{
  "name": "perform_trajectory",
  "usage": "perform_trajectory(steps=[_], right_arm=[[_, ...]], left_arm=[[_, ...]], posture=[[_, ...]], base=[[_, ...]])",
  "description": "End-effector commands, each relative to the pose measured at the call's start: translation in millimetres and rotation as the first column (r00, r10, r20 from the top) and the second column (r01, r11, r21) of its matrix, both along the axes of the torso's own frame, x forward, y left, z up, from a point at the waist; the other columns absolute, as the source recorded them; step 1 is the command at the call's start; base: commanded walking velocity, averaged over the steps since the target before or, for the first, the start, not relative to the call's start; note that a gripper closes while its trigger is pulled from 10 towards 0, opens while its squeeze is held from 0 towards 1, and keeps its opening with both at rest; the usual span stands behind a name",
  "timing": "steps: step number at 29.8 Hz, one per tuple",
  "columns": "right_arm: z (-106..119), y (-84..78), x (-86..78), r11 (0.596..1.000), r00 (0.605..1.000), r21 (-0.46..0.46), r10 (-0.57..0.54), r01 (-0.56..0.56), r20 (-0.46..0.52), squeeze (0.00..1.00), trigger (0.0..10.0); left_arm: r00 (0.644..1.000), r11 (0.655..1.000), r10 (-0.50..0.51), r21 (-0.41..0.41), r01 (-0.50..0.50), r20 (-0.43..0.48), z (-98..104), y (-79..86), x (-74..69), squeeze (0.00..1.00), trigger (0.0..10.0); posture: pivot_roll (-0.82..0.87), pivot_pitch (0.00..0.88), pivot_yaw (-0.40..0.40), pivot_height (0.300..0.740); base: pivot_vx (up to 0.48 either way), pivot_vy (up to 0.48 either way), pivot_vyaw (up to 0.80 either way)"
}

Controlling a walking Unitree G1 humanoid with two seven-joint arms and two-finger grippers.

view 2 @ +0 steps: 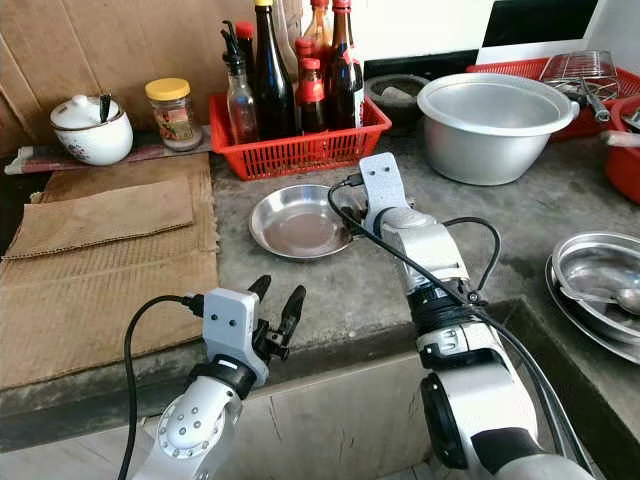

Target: Kitchen organization

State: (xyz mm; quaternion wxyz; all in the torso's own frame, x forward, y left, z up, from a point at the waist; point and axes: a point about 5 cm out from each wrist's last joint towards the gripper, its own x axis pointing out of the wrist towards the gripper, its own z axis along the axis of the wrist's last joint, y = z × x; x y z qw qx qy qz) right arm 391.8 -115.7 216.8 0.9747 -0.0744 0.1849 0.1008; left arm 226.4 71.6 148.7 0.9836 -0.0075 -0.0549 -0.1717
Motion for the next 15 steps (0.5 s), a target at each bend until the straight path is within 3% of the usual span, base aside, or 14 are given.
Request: perform_trajectory(steps=[1,11,14,15], right_arm=[[6.9,0.1,1.6,1.0,1.0,0.025,-0.001,0.001,-0.013,0.0,10.0],[9.2,5.6,2.7,0.998,0.996,0.052,0.038,-0.033,-0.083,0.0,10.0],[7.7,16.7,-0.3,0.994,0.986,0.017,0.11,-0.109,-0.124,0.0,10.0],[6.4,17.9,-0.7,0.993,0.985,-0.003,0.115,-0.116,-0.126,0.0,5.0]], left_arm=[[1.0,1.0,0.001,0.01,-0.001,0.012,1.8,-1.2,-1.3,0.0,10.0],[1.0,1.0,-0.001,0.013,0.001,0.012,1.0,-1.5,-0.9,0.0,10.0],[1.0,1.0,0.003,0.012,-0.003,0.014,1.3,-1.5,0.2,0.0,10.0],[1.0,1.0,0.003,0.013,-0.004,0.013,1.1,-1.4,0.2,0.0,10.0]], posture=[[0.06,0.061,-0.04,0.74],[0.05,0.059,-0.038,0.74],[0.05,0.066,-0.039,0.74],[0.05,0.066,-0.039,0.74]], base=[[0.0,0.0,0.0],[0.0,0.0,0.0],[0.0,0.0,0.0],[0.0,0.0,0.0]])
